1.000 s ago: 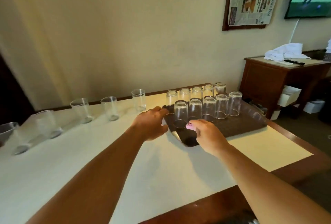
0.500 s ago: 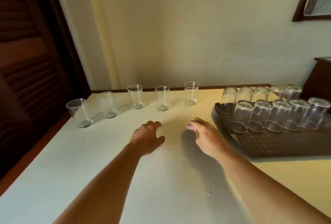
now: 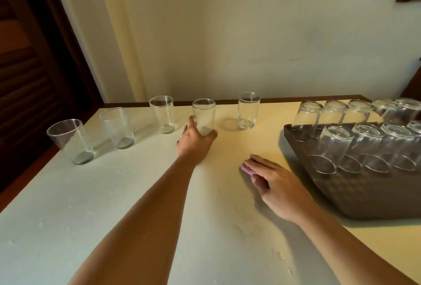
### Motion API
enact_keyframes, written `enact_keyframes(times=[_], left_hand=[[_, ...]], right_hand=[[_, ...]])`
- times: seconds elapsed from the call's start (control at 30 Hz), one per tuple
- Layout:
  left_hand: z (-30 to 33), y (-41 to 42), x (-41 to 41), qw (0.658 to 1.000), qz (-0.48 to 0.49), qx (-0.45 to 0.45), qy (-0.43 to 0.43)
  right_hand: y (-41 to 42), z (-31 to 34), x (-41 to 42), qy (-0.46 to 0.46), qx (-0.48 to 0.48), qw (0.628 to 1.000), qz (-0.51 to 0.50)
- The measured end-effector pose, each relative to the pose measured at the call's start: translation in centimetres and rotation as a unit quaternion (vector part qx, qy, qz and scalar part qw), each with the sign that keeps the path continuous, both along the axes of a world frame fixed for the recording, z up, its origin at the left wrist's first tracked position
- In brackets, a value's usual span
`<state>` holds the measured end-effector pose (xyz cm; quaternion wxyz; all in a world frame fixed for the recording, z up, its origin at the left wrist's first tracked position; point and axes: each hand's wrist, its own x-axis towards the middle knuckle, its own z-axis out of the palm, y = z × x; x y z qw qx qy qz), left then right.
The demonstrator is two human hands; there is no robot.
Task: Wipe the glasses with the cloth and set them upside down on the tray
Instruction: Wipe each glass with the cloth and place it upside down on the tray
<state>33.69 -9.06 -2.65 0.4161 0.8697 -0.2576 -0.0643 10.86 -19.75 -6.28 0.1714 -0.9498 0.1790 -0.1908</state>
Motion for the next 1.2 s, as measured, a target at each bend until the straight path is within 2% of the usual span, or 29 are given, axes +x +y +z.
enact_keyframes(times=[0.17,0.27,0.33,0.4,0.5,0.67,0.77,0.87,0.93,1.03,1.1,1.2], left_hand=[[-0.5,-2.3,2.2,0.995,0.032,-0.078,0.055],[-1.0,-2.8,2.3,0.991,0.049,-0.106,0.06],[-1.2,-2.6,1.8,0.989,0.05,-0.126,0.06],[-1.1,-2.1,0.8,0.979,0.035,-0.174,0.096],[-0.2,-0.7,-1.2,0.939,0.004,-0.288,0.188],[2.1,3.3,-6.6,0.866,0.01,-0.395,0.307],[3.1,6.4,-9.8,0.825,-0.003,-0.432,0.363],[3.2,8.7,-12.2,0.808,-0.033,-0.457,0.37],[3.1,9.7,-13.7,0.797,-0.05,-0.474,0.372],[3.1,10.7,-16.1,0.747,-0.039,-0.519,0.413],[2.9,11.1,-17.2,0.709,-0.032,-0.548,0.442],[3.0,11.4,-18.8,0.696,-0.039,-0.555,0.454]], right_hand=[[0.0,-0.3,0.2,-0.006,-0.001,1.0,0.002],[0.0,-0.2,0.1,-0.004,-0.006,1.0,0.002],[0.1,-0.2,-0.1,0.005,-0.014,1.0,0.006],[0.2,-0.1,-0.1,0.001,-0.02,1.0,0.007],[0.2,-0.1,-0.1,-0.013,-0.029,1.0,0.001],[1.0,0.6,-0.2,-0.034,-0.029,0.999,-0.008],[1.8,1.3,-0.2,-0.049,0.065,0.996,-0.037],[3.4,2.9,-1.0,-0.119,0.217,0.964,-0.096],[5.3,4.3,-2.2,-0.186,0.281,0.933,-0.13],[7.6,6.5,-4.5,-0.298,0.359,0.872,-0.148],[8.8,7.6,-6.2,-0.355,0.402,0.831,-0.146],[10.4,8.6,-8.1,-0.391,0.399,0.821,-0.114]])
